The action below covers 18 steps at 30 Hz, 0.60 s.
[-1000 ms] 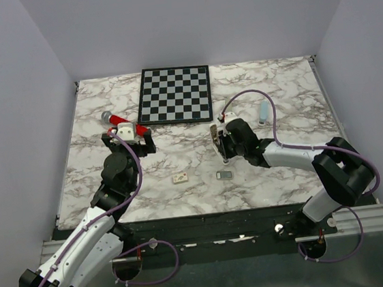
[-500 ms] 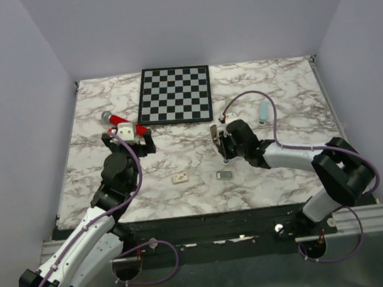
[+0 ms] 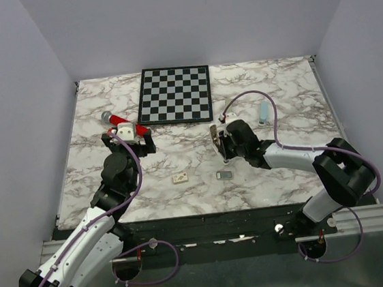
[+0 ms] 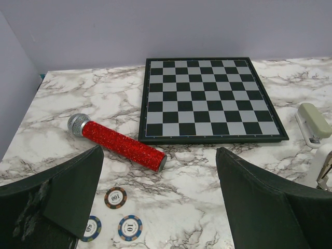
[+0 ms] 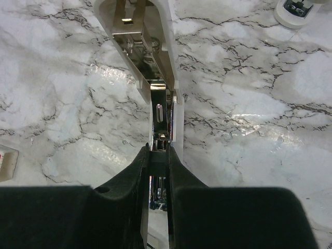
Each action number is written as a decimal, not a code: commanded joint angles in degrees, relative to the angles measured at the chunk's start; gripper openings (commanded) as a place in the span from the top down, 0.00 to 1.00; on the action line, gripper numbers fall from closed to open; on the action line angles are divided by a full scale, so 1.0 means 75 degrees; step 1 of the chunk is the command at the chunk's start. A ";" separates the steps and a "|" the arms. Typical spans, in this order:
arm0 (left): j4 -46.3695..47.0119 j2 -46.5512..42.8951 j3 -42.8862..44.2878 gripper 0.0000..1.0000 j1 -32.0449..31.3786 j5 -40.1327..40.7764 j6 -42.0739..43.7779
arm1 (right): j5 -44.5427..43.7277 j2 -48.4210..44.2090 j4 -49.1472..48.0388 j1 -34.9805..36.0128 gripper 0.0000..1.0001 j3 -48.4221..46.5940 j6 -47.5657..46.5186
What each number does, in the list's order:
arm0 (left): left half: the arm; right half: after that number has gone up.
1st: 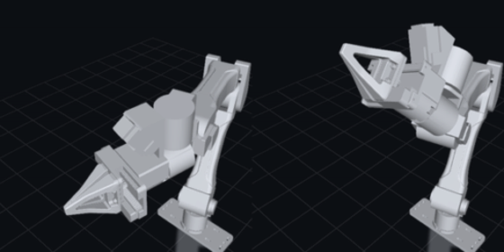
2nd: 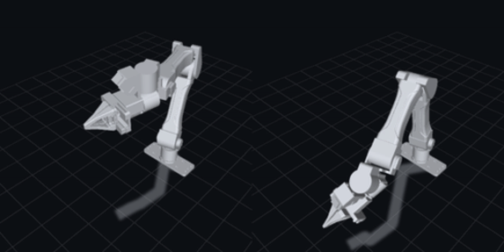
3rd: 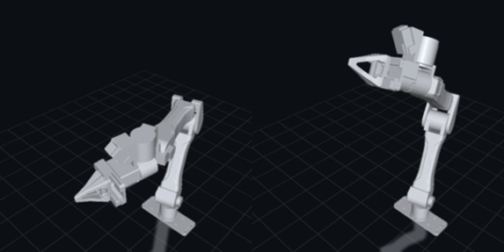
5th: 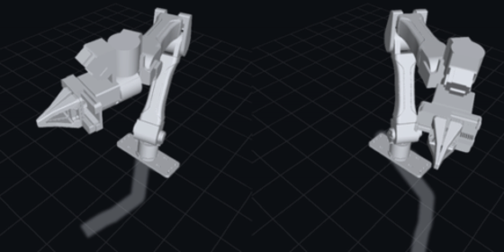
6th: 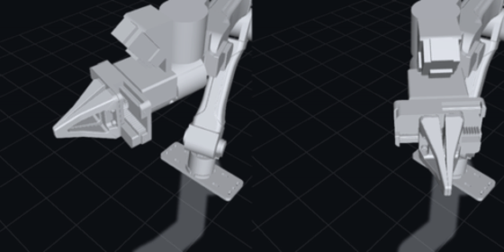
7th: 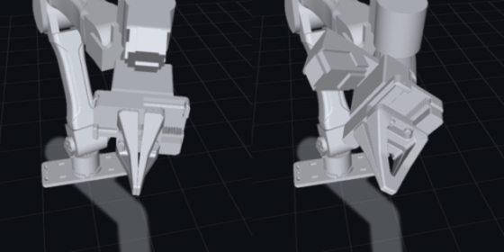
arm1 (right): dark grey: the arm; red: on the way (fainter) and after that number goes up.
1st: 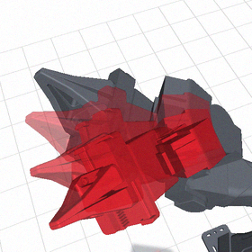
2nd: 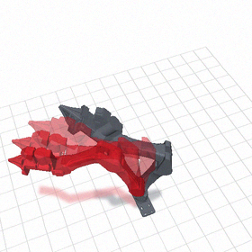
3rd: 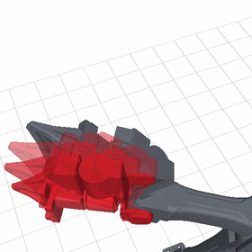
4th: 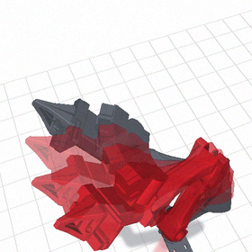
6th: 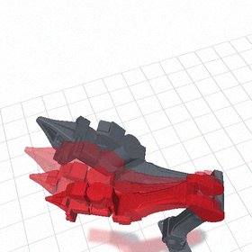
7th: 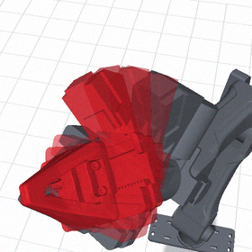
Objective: Load the staples into the stapler
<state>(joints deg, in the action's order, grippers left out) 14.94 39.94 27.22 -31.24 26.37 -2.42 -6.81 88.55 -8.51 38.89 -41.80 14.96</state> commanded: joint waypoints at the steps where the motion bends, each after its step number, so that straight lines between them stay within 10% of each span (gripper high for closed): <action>1: 0.0141 -0.0123 -0.0102 0.03 0.0006 -0.0047 -0.0041 | -0.0229 -0.0264 -0.0131 -0.0018 0.93 -0.0087 -0.0131; 18: 0.0141 -0.0123 -0.0102 0.03 0.0006 -0.0047 -0.0041 | -0.0030 0.0064 -0.0212 -0.0030 0.93 -0.0122 -0.0155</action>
<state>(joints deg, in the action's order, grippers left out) 14.94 39.59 27.18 -31.24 26.37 -2.42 -6.98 87.74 -8.54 38.89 -41.82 14.44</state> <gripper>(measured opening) 0.969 0.205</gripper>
